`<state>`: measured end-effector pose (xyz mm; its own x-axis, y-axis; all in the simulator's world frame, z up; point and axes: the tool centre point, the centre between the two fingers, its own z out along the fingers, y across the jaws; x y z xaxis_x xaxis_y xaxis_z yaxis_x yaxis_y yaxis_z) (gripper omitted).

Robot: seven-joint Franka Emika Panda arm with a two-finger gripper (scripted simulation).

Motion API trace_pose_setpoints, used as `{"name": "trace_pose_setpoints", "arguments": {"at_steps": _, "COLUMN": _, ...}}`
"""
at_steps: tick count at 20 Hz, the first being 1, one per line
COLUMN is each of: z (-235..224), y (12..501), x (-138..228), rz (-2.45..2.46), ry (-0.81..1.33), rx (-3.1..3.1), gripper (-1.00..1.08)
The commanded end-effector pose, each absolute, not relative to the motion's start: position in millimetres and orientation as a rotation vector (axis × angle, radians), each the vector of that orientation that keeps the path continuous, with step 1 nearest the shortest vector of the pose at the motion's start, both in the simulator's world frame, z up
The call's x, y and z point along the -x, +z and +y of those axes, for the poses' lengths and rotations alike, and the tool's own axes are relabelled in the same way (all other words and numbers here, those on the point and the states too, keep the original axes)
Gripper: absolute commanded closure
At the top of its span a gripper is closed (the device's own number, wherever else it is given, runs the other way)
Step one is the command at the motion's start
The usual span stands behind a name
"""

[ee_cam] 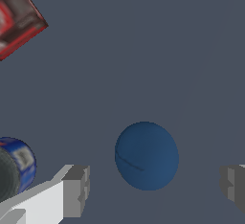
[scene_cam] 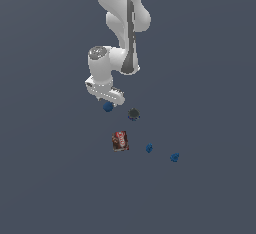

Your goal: Pick up a designated object from a clutter of objects.

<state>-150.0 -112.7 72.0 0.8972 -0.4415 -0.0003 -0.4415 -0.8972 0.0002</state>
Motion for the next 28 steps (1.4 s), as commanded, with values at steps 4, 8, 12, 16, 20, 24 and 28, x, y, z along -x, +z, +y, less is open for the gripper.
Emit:
{"name": "trace_pose_setpoints", "arguments": {"at_steps": 4, "z": -113, "y": 51, "x": 151, "rz": -0.713, "ry": -0.001, "rx": -3.059, "gripper": -0.92}}
{"name": "trace_pose_setpoints", "arguments": {"at_steps": 8, "z": -113, "y": 38, "x": 151, "rz": -0.714, "ry": -0.001, "rx": -3.059, "gripper": -0.92}}
{"name": "trace_pose_setpoints", "arguments": {"at_steps": 12, "z": -113, "y": 32, "x": 151, "rz": -0.715, "ry": 0.0, "rx": -3.059, "gripper": -0.92}}
{"name": "trace_pose_setpoints", "arguments": {"at_steps": 16, "z": -113, "y": 31, "x": 151, "rz": -0.715, "ry": 0.0, "rx": -3.059, "gripper": 1.08}}
{"name": "trace_pose_setpoints", "arguments": {"at_steps": 20, "z": -113, "y": 31, "x": 151, "rz": -0.715, "ry": 0.0, "rx": -3.059, "gripper": 1.08}}
{"name": "trace_pose_setpoints", "arguments": {"at_steps": 24, "z": -113, "y": 31, "x": 151, "rz": -0.715, "ry": 0.0, "rx": -3.059, "gripper": 1.08}}
{"name": "trace_pose_setpoints", "arguments": {"at_steps": 28, "z": -112, "y": 33, "x": 149, "rz": -0.715, "ry": 0.001, "rx": -3.06, "gripper": 1.08}}
